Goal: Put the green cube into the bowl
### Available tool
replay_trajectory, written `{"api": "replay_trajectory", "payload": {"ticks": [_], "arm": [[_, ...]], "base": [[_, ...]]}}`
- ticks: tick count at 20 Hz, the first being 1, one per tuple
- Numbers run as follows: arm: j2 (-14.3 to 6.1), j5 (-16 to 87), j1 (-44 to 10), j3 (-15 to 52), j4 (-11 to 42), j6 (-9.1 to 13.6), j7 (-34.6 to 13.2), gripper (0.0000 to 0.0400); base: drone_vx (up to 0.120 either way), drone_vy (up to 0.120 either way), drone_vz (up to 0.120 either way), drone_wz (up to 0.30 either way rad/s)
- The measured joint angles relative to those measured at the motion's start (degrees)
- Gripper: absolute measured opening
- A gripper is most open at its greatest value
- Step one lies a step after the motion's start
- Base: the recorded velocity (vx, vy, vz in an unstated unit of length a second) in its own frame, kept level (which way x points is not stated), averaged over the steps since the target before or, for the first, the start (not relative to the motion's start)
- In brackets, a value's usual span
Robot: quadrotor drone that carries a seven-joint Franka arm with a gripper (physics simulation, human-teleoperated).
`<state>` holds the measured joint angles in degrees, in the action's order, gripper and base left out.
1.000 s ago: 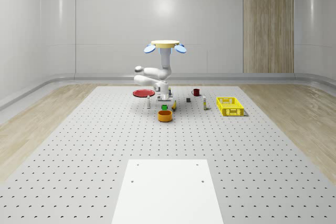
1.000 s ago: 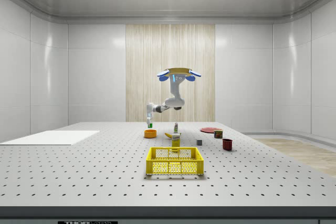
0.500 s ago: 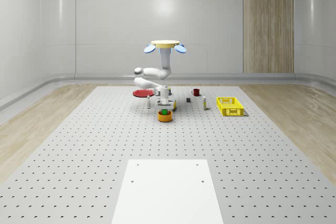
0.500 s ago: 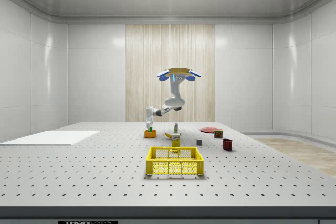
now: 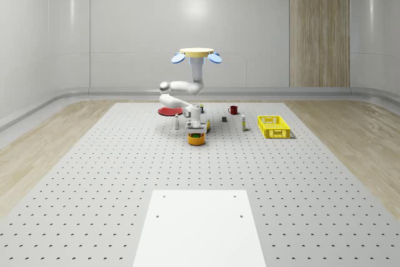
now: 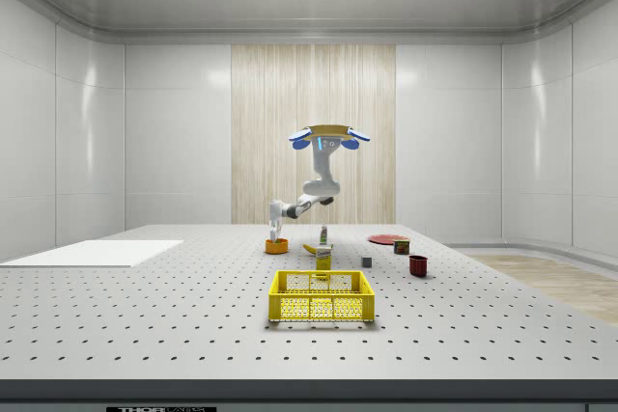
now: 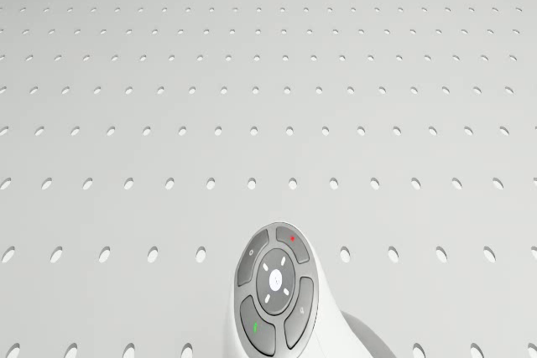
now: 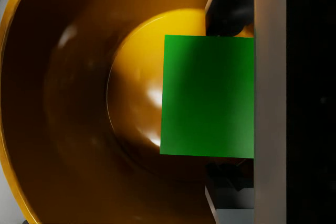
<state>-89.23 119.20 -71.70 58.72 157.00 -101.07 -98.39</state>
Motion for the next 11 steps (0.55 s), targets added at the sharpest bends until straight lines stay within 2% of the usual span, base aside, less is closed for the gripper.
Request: {"api": "replay_trajectory", "payload": {"ticks": [4,11], "arm": [[0.14,-1.4,0.93,1.79,1.12,1.32,1.06,0.0388],[0.5,-3.28,2.09,4.12,2.44,3.04,1.91,0.0398]], "base": [[0.0,0.0,0.0,0.0],[0.0,0.0,0.0,0.0]]}}
